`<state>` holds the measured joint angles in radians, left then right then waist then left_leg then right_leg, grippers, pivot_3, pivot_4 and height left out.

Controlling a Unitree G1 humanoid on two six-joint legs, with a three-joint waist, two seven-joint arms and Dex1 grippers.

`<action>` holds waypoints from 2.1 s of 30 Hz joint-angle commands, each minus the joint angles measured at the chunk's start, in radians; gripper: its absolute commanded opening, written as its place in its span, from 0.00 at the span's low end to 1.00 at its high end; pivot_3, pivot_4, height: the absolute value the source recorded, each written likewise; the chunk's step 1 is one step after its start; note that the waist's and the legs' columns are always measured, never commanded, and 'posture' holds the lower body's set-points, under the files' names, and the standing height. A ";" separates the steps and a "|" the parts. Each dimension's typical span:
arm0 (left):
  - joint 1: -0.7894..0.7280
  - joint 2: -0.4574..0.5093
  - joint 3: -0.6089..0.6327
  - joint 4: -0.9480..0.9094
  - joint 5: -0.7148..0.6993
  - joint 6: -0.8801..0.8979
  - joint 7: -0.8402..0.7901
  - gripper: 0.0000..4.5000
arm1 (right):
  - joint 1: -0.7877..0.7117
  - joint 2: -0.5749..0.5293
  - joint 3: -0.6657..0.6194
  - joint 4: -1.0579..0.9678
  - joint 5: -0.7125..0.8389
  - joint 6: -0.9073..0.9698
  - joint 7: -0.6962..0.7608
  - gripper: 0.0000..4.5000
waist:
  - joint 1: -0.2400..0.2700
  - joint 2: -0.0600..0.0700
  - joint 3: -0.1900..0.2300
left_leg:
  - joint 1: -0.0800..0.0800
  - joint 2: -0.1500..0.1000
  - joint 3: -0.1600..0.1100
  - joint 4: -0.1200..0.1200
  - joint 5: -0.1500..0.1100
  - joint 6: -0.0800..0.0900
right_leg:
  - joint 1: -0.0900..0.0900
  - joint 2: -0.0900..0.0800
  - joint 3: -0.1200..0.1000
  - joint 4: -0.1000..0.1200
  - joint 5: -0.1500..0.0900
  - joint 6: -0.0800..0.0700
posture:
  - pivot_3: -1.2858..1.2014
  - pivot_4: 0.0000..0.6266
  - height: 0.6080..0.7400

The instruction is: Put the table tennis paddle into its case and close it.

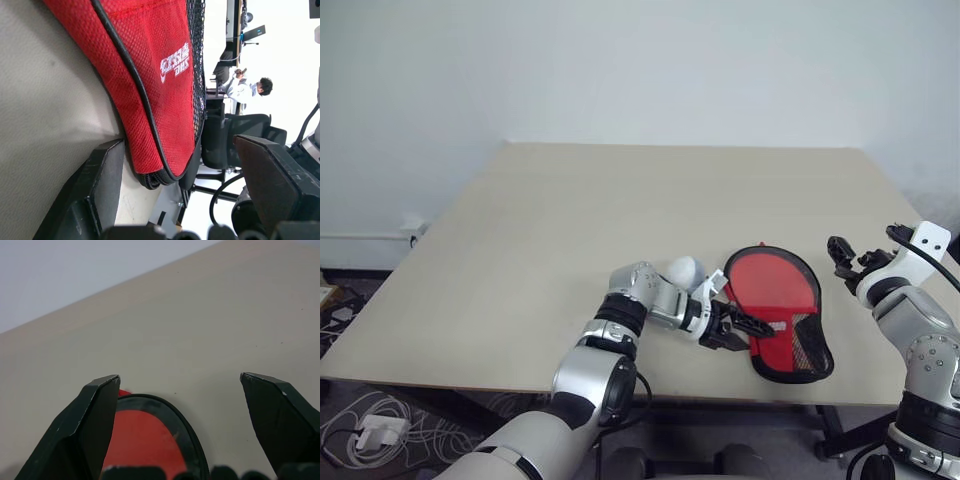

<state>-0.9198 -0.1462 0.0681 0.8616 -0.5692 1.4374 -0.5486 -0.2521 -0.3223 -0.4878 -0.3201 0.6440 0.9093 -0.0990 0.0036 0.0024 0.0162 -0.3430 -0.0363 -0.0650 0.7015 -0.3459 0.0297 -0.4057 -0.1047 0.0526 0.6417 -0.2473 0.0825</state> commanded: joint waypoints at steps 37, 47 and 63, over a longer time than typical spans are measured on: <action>0.013 0.235 -0.432 -0.227 -0.346 0.177 -0.136 0.00 | 0.017 0.040 0.006 -0.053 -0.025 -0.033 -0.007 0.93 | -0.013 0.002 0.000 | -0.001 0.000 0.000 -0.002 0.001 -0.001 | -0.004 0.000 0.002 0.001 0.000 0.000 | 0.52 0.00 0.82; 0.050 0.375 -0.573 -0.294 -0.645 0.177 0.067 0.00 | 0.013 0.016 0.029 -0.045 -0.042 -0.034 0.002 0.93 | -0.019 0.001 0.000 | -0.001 0.000 -0.001 -0.002 0.000 -0.001 | -0.004 0.000 0.002 0.001 0.000 0.000 | 0.52 0.00 0.82; 0.176 0.342 -0.447 -0.499 -0.820 0.177 0.404 0.00 | 0.011 0.014 0.062 -0.039 -0.074 -0.029 0.021 0.93 | -0.019 0.001 0.000 | -0.001 0.000 0.000 -0.002 0.001 -0.001 | -0.004 0.000 0.003 0.000 0.000 0.000 | 0.52 0.00 0.82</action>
<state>-0.7418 0.1959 -0.3967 0.4010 -1.3477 1.6080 -0.1464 -0.2245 -0.2933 -0.4193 -0.3255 0.5756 0.8954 -0.0879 -0.0149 0.0039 0.0164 -0.3440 -0.0363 -0.0649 0.6996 -0.3453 0.0286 -0.4095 -0.1047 0.0554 0.6421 -0.2474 0.0824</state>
